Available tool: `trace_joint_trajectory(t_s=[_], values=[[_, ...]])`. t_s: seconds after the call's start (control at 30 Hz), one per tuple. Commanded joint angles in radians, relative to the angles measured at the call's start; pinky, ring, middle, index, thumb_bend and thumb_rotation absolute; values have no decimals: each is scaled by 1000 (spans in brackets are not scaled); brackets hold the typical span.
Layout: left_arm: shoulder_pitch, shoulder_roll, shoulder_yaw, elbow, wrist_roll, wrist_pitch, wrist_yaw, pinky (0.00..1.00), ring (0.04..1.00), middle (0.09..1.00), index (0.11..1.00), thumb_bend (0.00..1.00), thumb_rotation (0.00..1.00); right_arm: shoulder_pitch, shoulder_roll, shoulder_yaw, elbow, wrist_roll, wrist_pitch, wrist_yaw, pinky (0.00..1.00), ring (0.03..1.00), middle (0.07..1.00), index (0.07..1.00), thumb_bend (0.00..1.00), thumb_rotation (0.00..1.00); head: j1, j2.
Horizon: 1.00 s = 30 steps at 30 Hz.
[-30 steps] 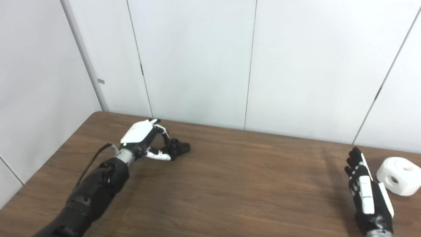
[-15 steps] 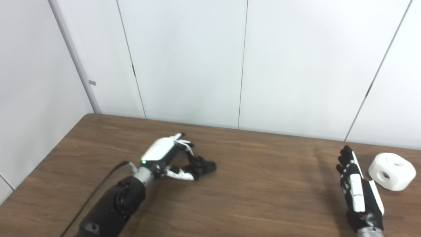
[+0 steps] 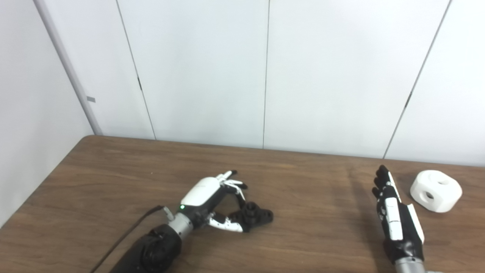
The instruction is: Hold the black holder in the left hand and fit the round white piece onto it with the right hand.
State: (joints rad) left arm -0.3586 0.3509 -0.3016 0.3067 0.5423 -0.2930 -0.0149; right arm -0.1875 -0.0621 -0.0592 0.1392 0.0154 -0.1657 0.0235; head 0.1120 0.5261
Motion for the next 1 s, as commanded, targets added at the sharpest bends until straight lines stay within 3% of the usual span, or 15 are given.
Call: trace_joint_trajectory(t_s=[0.0, 0.17, 0.4, 0.57, 0.87, 0.97], values=[[-9, 0, -6, -20, 10, -18, -5, 1000, 1000, 827, 482, 523, 53, 13, 17, 5, -6, 7, -20, -9, 1000, 1000, 999, 981, 467, 1000, -6, 3], [-1, -12, -16, -29, 9, -20, -21, 1000, 1000, 830, 482, 523, 53, 18, 27, 3, -29, 4, 4, -16, 1000, 1000, 997, 980, 470, 1000, -28, 8], [2, -23, -28, -25, 3, -42, -22, 1000, 1000, 823, 481, 523, 54, 20, 32, 10, -28, -4, -12, -19, 1000, 1000, 1000, 985, 459, 1000, -66, 16], [-1, -25, -27, -5, 3, -49, -19, 1000, 1000, 821, 482, 523, 52, 29, 32, 20, -57, -14, -3, -23, 1000, 1000, 998, 980, 509, 1000, -87, 19], [-19, -33, -26, 52, 3, -74, -13, 1000, 1000, 815, 481, 523, 52, 60, 31, 35, -205, -15, 73, -23, 1000, 1000, 975, 962, 530, 1000, -132, 19], [-22, -37, -26, 65, 9, -85, -3, 1000, 1000, 814, 481, 523, 51, 60, 20, 31, -271, -30, 102, -28, 985, 991, 959, 942, 460, 898, -145, 19]])
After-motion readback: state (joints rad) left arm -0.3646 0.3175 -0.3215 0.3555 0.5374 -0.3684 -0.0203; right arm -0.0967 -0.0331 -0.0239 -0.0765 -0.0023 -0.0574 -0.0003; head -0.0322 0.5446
